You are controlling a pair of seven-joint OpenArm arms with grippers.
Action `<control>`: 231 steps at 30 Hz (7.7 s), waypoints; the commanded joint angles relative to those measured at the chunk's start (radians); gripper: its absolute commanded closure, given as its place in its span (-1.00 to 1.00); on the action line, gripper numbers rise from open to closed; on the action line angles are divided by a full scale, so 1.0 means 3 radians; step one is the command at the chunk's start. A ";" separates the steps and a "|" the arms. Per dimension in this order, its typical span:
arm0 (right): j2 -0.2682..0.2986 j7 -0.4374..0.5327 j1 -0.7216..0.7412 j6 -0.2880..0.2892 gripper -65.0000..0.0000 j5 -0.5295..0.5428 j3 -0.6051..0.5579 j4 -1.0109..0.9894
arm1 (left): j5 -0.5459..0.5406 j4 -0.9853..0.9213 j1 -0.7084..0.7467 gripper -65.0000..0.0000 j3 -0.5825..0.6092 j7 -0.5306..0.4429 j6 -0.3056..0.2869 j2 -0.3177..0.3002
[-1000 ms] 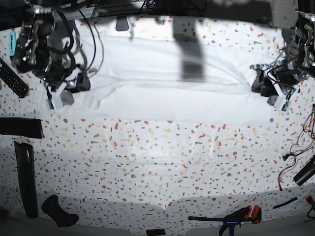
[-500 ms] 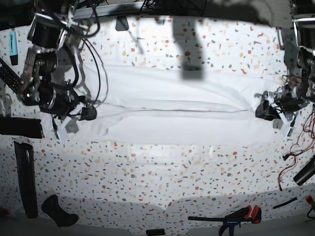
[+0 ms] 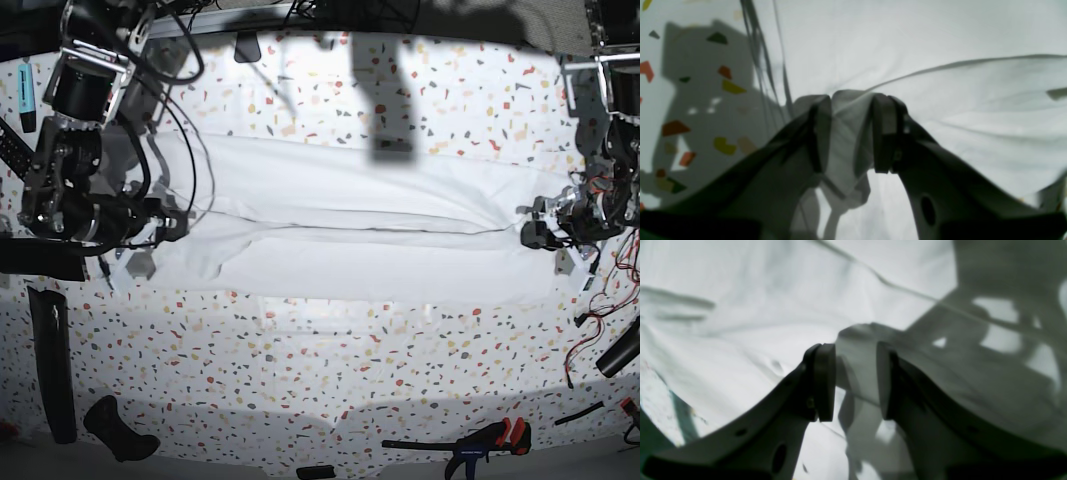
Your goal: Fold the T-shirt properly
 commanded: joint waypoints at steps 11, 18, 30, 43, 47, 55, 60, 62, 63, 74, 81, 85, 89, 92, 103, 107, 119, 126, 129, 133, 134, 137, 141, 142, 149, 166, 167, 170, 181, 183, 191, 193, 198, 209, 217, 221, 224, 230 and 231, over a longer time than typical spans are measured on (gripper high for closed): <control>0.0315 0.0032 0.0088 0.0016 -0.13 0.0455 0.0011 0.0445 | -0.0047 0.0627 -0.0065 -0.01 -0.0017 -0.0093 0.0151 -0.0301; 0.0327 0.0011 0.0086 0.0016 -0.19 0.0565 0.0011 0.0454 | -0.0023 0.0547 -0.0069 -0.02 -0.0017 -0.0490 0.0286 -0.0393; 0.0324 0.0011 -0.0642 0.0016 -0.19 0.0584 0.0011 0.1743 | -0.0389 0.0094 -0.0081 -0.02 -0.0017 -0.0488 0.0285 -0.0389; 0.0296 0.0014 -0.2281 0.0016 -0.19 0.0497 0.0011 0.3473 | -0.0262 -0.0369 -0.0100 -0.02 -0.0017 -0.0490 0.0286 -0.0388; 0.0298 0.0020 -0.2599 0.0016 -0.19 0.0498 0.0011 0.3632 | -0.0604 -0.0846 -0.0184 -0.02 -0.0017 -0.0472 0.0125 -0.0392; 0.0298 0.0057 -0.2739 0.0016 -0.19 0.0500 0.0011 0.3655 | -0.1629 -0.1197 -0.0231 -0.02 -0.0017 0.0132 -0.0199 -0.0383; 0.0298 0.0058 -0.2738 0.0016 -0.19 0.0515 0.0011 0.3655 | -0.1621 -0.1197 -0.0229 -0.02 -0.0017 0.0225 -0.0199 -0.0379; 0.0298 0.0065 -0.2738 0.0016 -0.19 0.0523 0.0011 0.3655 | -0.1621 -0.1195 -0.0228 -0.02 -0.0017 0.0256 -0.0199 -0.0381; 0.0298 0.0071 -0.2738 0.0016 -0.19 0.0523 0.0011 0.3655 | -0.1621 -0.1195 -0.0228 -0.02 -0.0017 0.0256 -0.0199 -0.0381; 0.0298 0.0090 -0.2735 0.0016 -0.19 0.0524 0.0011 0.3655 | -0.1823 -0.1195 -0.0228 -0.02 -0.0017 0.0337 -0.0199 -0.0380; 0.0298 0.0108 -0.2729 0.0016 -0.19 0.0524 0.0011 0.3655 | -0.1883 -0.1195 -0.0226 -0.02 -0.0017 0.0345 -0.0199 -0.0337; 0.0298 0.0107 -0.2729 0.0016 -0.19 0.0524 0.0011 0.3655 | -0.1883 -0.1195 -0.0228 -0.02 -0.0017 0.0390 -0.0199 -0.0294; 0.0298 0.0108 -0.2728 0.0016 -0.19 0.0524 0.0011 0.3656 | -0.1882 -0.1195 -0.0228 0.22 -0.0017 0.0389 -0.0199 -0.0262; 0.0298 0.0108 -0.2728 0.0016 -0.19 0.0524 0.0011 0.3656 | -0.1883 -0.1191 -0.0229 0.69 -0.0017 0.0388 -0.0199 -0.0264; 0.0298 0.0107 -0.2728 0.0016 -0.19 0.0524 0.0011 0.3655 | -0.1886 -0.0913 -0.0235 1.00 -0.0018 0.0476 -0.0199 -0.0436; 0.0298 0.0108 -0.2728 0.0016 -0.19 0.0577 0.0011 0.3656 | -0.2008 -0.0533 -0.0228 1.00 -0.0017 0.0824 -0.0199 -0.0427; 0.0299 0.0131 -0.2717 0.0016 -0.19 0.0872 0.0011 0.3779 | -0.2477 0.0735 -0.0150 1.00 -0.0017 0.1486 -0.0199 -0.0065; 0.0298 0.0131 -0.2720 0.0016 -0.19 0.0874 0.0011 0.3779 | -0.2352 0.0852 0.0092 1.00 -0.0017 0.1434 -0.0199 0.0675; 0.0298 0.0132 -0.2719 0.0016 -0.19 0.0875 0.0011 0.3779 | -0.2162 0.0852 0.0125 1.00 -0.0017 0.1359 -0.0199 0.0872; 0.0299 0.0148 -0.2719 0.0016 -0.19 0.0875 0.0011 0.3779 | -0.1863 0.0852 0.0125 1.00 -0.0017 0.0938 -0.0199 0.1091; 0.0298 0.0156 -0.2720 0.0016 -0.19 0.0876 0.0011 0.3779 | -0.1766 0.0852 0.0125 1.00 -0.0017 0.0858 -0.0199 0.1147; 0.0298 0.0155 -0.2720 0.0016 -0.19 0.0875 0.0011 0.3779 | -0.1578 0.0852 0.0126 1.00 -0.0017 0.0842 -0.0199 0.1287; 0.0299 0.0155 -0.2719 0.0016 -0.19 0.0875 0.0011 0.3779 | -0.1578 0.0852 0.0154 1.00 -0.0017 0.0857 -0.0199 0.1338; 0.0299 0.0155 -0.2719 0.0016 -0.19 0.0875 0.0011 0.3779 | -0.1579 0.0852 0.0156 1.00 -0.0017 0.0857 -0.0199 0.1338; 0.0299 0.0158 -0.2719 0.0016 -0.19 0.0876 0.0011 0.3779 | -0.1755 0.0852 0.0160 0.48 -0.0017 0.0860 -0.0199 0.1339; 0.0294 0.0224 -0.2660 0.0016 -0.19 0.0729 0.0011 0.3779 | -0.1714 0.0852 0.0159 0.26 -0.0017 0.0799 -0.0199 0.1339; 0.0282 0.0228 -0.2603 0.0016 -0.19 0.0525 0.0015 0.3779 | -0.1567 0.0852 0.0159 0.26 -0.0017 0.0692 -0.0199 0.1339; 0.0244 0.0212 -0.2352 -0.0661 -0.19 -0.0261 0.0094 0.3779 | -0.0996 0.0851 0.0160 0.26 -0.0017 0.0284 -0.0199 0.1338; 0.0270 0.0254 -0.1593 -0.0839 -0.19 -0.0120 0.0944 0.2522 | -0.0954 0.0851 0.0160 0.26 -0.0017 0.0306 -0.0199 0.1339; 0.0271 0.0215 -0.1403 -0.0799 -0.19 -0.0010 0.1012 0.2210 | -0.0954 0.0851 0.0160 0.26 -0.0015 0.0312 -0.0199 0.1340; 0.0275 0.0041 -0.0736 -0.0304 -0.19 0.0502 0.1021 0.1110 | -0.0918 0.0851 0.0161 0.26 -0.0015 0.0314 -0.0199 0.1339; 0.0294 0.0042 -0.0617 -0.0215 -0.19 0.0562 0.1020 0.0941 | -0.0918 0.0851 0.0161 0.26 -0.0015 0.0314 -0.0199 0.1339; 0.0524 0.0041 -0.0388 -0.0161 -0.19 0.0622 0.0975 0.0572 | -0.0918 0.0851 0.0161 0.26 -0.0015 0.0314 -0.0199 0.1339; 0.0852 0.0038 -0.0273 0.0016 -0.19 0.0898 0.0389 -0.0304 | -0.0318 0.0851 0.0169 0.26 -0.0009 0.0309 -0.0199 0.1339; 0.0844 0.0221 -0.0273 0.0016 -0.19 0.0899 0.0008 -0.0530 | -0.0317 0.0851 0.0169 0.26 0.0164 0.0296 -0.0199 0.1338; 0.0767 0.0215 -0.0275 0.0016 -0.19 0.0899 0.0005 -0.0530 | -0.0314 0.0851 0.0169 0.26 0.0284 0.0295 -0.0199 0.1338; 0.0657 0.0207 -0.0273 0.0016 -0.19 0.0899 0.0004 -0.0530 | -0.0306 0.0851 0.0169 0.26 0.0361 0.0295 -0.0199 0.1339; 0.0448 0.0100 -0.0273 0.0016 -0.18 0.0895 0.0004 -0.0530 | -0.0301 0.0851 0.0169 0.26 0.0385 0.0298 -0.0199 0.1336; 0.0435 0.0083 -0.0273 0.0016 -0.17 0.0893 0.0005 -0.0529 | -0.0301 0.0851 0.0169 0.26 0.0385 0.0298 -0.0199 0.1336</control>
